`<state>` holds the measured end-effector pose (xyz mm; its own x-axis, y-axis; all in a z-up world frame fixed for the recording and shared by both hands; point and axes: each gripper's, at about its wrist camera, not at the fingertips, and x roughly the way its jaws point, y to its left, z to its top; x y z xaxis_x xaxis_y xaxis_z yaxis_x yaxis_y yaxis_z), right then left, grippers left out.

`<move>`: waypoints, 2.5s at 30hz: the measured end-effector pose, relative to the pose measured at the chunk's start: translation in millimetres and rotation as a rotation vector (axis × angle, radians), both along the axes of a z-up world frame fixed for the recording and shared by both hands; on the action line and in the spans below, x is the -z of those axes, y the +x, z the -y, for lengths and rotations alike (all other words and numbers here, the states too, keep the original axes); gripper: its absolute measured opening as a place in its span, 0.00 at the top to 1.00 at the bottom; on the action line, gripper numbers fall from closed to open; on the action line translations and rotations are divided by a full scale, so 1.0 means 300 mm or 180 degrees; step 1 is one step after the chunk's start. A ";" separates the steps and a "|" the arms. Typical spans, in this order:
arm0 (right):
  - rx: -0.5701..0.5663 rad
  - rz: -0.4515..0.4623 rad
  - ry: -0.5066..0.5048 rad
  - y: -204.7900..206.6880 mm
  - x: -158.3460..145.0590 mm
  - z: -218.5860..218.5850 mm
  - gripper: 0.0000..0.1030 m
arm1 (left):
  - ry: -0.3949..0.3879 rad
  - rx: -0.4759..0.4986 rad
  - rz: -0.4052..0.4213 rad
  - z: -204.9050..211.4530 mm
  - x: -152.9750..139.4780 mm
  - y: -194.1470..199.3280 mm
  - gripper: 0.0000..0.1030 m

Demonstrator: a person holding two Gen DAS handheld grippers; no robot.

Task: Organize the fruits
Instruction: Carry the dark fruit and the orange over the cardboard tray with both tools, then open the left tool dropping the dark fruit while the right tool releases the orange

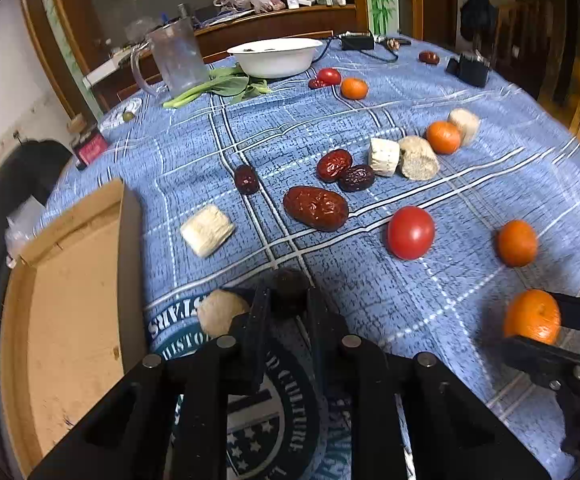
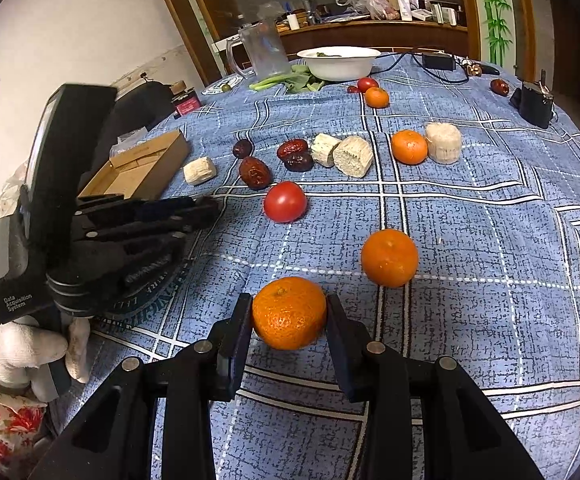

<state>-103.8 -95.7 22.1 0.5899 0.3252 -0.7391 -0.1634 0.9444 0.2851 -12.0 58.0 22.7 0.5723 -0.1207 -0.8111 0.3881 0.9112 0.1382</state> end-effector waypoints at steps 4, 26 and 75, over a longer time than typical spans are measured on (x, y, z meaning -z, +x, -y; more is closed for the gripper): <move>0.0015 0.0015 -0.0032 -0.002 -0.002 -0.003 0.62 | -0.0140 -0.0022 0.0121 -0.038 -0.036 -0.049 0.84; 0.0005 0.0550 -0.0240 -0.172 -0.318 -0.059 0.62 | -0.0749 -0.0601 0.0654 -0.561 -0.285 -0.338 0.84; -0.0560 0.0538 -0.0217 -0.154 -0.246 -0.487 0.33 | -0.1432 -0.1438 0.0625 -0.826 -0.303 -0.487 0.39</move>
<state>-150.0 50.3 96.1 0.6458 0.3866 -0.6584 -0.3668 0.9134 0.1765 -158.0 305.8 113.6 0.7780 -0.1366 -0.6132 -0.0390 0.9637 -0.2642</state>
